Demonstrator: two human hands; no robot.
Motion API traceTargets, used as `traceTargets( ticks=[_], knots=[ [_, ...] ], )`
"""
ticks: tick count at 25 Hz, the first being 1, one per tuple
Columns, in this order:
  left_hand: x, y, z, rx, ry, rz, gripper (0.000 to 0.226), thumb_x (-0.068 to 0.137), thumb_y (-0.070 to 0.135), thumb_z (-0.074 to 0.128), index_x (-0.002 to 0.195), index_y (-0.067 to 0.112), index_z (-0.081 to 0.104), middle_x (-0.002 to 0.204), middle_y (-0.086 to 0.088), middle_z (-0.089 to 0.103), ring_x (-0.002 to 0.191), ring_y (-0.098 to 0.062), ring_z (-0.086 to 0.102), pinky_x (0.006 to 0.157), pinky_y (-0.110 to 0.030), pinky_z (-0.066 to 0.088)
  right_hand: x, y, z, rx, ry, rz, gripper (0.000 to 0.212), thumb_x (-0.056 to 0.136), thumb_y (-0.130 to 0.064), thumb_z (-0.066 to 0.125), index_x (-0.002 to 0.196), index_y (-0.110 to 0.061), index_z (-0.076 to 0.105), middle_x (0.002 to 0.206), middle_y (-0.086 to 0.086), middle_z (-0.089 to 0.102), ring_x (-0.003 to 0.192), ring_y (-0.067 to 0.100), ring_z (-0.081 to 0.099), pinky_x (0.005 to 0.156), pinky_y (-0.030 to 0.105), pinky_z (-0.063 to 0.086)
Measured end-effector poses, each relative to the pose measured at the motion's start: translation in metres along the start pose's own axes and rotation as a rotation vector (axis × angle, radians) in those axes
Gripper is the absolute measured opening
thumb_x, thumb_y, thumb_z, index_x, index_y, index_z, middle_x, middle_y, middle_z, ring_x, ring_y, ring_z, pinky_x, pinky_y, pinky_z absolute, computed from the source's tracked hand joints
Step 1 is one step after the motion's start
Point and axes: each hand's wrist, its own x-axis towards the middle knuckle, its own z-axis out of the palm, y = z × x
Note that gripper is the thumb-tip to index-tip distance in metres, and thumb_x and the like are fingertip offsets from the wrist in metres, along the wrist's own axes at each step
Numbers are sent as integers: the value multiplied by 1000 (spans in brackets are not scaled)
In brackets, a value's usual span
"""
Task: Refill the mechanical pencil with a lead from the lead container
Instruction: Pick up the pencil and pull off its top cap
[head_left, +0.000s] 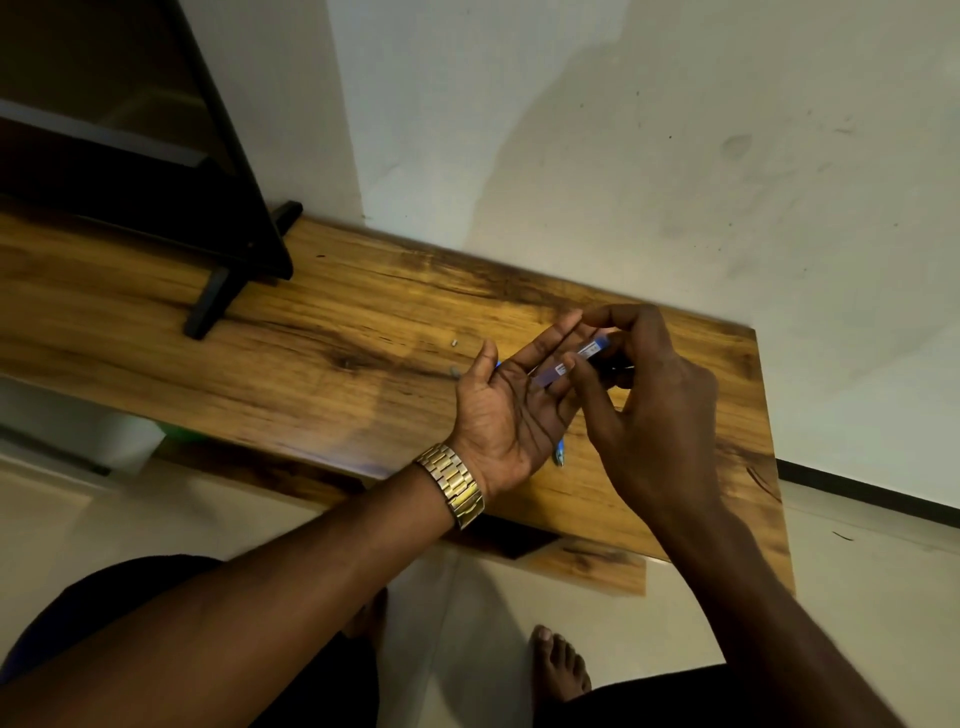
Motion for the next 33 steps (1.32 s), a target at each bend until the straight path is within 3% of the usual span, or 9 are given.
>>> traceTargets(
  ticks=[4, 7, 9, 14, 17, 22, 24, 28, 33],
  knots=[
    [2, 0, -4, 0, 4, 3, 90, 111, 65, 14, 132, 1, 74, 136, -27, 73, 128, -36, 68, 114, -41, 48, 0, 0, 4, -28, -76, -44, 40, 99, -13, 79, 134, -15, 61, 100, -22, 65, 84, -21, 61, 77, -2, 47],
    [3, 2, -3, 22, -9, 7, 85, 111, 64, 13, 153, 3, 54, 166, -26, 48, 159, -40, 39, 135, -48, 22, 1, 3, 4, -11, -11, -37, 35, 99, -13, 77, 130, -12, 62, 99, -18, 67, 84, -18, 62, 76, 0, 50],
    [4, 2, -3, 8, -34, 29, 87, 111, 64, 10, 160, 2, 45, 169, -21, 44, 164, -39, 30, 137, -48, 14, 0, 4, 5, -17, -26, -34, 32, 99, -16, 76, 128, -11, 62, 95, -17, 68, 79, -14, 64, 74, 4, 52],
    [6, 4, -7, -49, -59, 39, 92, 109, 67, 7, 157, -1, 46, 161, -20, 53, 147, -32, 56, 121, -39, 43, 5, 13, 0, 78, 128, 98, 26, 101, -24, 77, 122, -19, 64, 93, -24, 68, 84, -10, 72, 72, 7, 54],
    [4, 5, -9, -34, -59, 42, 90, 109, 66, 9, 156, 0, 47, 161, -19, 52, 148, -28, 54, 122, -38, 41, 9, 19, -4, 300, 176, 239, 25, 102, -27, 77, 123, -24, 63, 97, -6, 80, 85, 5, 80, 72, 14, 60],
    [3, 19, -8, -46, -55, 70, 94, 108, 70, 7, 156, -1, 45, 168, -23, 46, 158, -33, 43, 130, -40, 32, 14, 47, -11, 398, 347, 409, 23, 99, -27, 80, 117, -17, 69, 99, 1, 82, 88, 12, 82, 77, 25, 67],
    [3, 31, -7, -53, -15, 105, 98, 107, 73, 7, 160, -2, 43, 169, -23, 44, 160, -34, 41, 131, -40, 30, 12, 66, -8, 257, 285, 461, 15, 97, -25, 83, 106, -18, 74, 94, -2, 81, 84, 8, 80, 79, 27, 68],
    [4, 45, -7, -46, 82, 154, 106, 103, 79, 11, 161, -2, 45, 164, -24, 52, 157, -34, 47, 133, -41, 31, 3, 90, 16, -103, 60, 438, 11, 92, -22, 87, 94, -20, 76, 82, -13, 73, 76, -2, 69, 67, 6, 51],
    [2, 46, -3, -7, 98, 147, 108, 101, 82, 13, 160, -2, 46, 162, -25, 54, 156, -34, 48, 133, -41, 30, -5, 102, 31, -109, -67, 462, 11, 92, -26, 87, 98, -19, 81, 83, -15, 72, 80, 1, 70, 72, 16, 55]
  ],
)
